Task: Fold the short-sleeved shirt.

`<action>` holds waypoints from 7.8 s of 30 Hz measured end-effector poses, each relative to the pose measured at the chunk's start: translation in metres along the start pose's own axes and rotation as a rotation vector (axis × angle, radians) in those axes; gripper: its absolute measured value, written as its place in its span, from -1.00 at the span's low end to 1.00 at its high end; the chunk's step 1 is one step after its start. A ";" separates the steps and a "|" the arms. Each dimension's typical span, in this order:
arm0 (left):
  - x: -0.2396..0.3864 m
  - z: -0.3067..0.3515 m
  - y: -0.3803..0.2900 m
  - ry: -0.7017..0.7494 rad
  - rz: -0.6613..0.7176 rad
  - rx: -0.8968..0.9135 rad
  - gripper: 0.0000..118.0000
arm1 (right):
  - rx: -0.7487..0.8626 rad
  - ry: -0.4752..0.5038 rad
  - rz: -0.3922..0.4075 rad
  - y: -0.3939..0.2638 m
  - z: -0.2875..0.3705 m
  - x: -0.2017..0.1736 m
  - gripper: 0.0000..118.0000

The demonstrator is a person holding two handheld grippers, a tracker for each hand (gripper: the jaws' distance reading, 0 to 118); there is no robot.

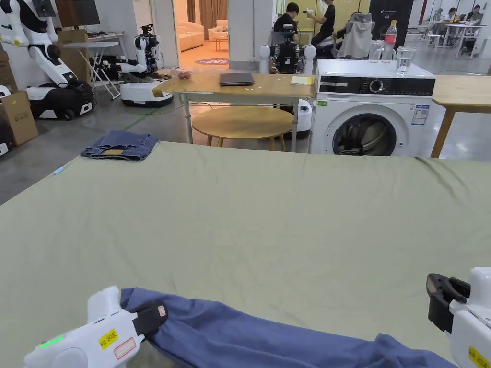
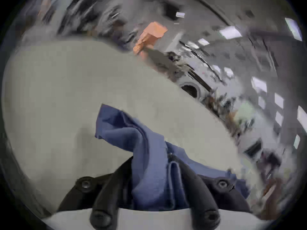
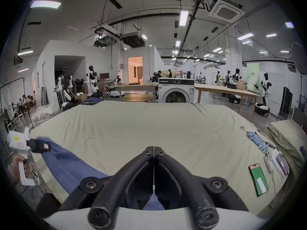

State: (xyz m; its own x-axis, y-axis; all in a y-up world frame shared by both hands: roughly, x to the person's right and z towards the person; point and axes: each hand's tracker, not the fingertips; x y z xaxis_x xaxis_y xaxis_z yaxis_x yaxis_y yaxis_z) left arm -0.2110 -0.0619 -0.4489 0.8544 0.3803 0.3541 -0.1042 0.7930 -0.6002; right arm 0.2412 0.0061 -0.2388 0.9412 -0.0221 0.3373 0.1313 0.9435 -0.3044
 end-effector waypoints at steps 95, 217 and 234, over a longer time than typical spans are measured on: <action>0.302 -0.038 -0.110 -0.102 -0.762 -0.181 -0.78 | -0.096 0.007 -0.127 -0.068 0.042 0.051 -1.00; 0.230 0.036 0.143 0.130 -0.458 0.392 -1.00 | 0.208 -0.042 0.036 0.160 -0.004 -0.002 -1.00; 0.232 0.055 0.138 0.068 -0.447 0.399 0.93 | 0.269 -0.023 0.047 0.154 0.021 -0.010 1.00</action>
State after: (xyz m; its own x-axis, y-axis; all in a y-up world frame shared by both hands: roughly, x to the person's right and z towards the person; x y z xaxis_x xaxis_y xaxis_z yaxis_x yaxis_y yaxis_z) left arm -0.0551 0.1617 -0.4099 0.8887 -0.0522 0.4554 0.1010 0.9914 -0.0834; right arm 0.2451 0.1589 -0.2707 0.9364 0.0284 0.3498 -0.0029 0.9973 -0.0733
